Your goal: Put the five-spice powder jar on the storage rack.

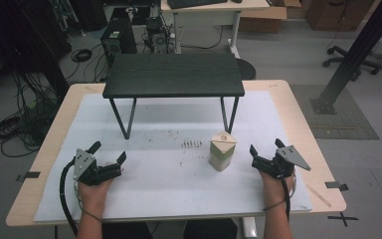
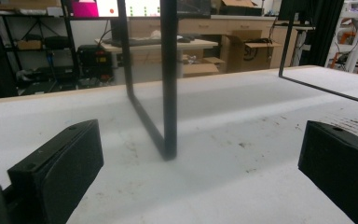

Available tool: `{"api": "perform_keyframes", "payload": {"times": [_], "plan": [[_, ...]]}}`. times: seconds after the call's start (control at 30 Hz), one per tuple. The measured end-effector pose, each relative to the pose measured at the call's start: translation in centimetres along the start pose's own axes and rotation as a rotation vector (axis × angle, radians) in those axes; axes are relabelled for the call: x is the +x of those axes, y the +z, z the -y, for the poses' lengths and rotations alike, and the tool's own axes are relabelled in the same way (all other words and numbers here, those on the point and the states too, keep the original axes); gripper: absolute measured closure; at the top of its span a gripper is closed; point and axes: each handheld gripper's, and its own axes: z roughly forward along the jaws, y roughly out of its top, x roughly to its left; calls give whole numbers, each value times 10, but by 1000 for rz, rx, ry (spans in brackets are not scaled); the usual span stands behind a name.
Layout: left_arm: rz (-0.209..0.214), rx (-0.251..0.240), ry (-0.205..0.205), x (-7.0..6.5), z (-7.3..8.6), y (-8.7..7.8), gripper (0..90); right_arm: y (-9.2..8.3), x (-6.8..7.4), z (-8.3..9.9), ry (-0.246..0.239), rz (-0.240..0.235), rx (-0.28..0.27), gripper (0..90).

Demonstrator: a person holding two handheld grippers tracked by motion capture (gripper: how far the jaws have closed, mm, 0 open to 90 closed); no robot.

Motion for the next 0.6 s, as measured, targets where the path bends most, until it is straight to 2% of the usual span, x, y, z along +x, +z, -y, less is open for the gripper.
{"api": "perform_keyframes", "payload": {"times": [0.5,0.6], "plan": [[5,-5,-9,1,0,0,3,-1,-2,0,22,-7,-10,35],[7,-9,-10,1,0,0,3,-1,-3,0,41,-12,-19,34]]}}
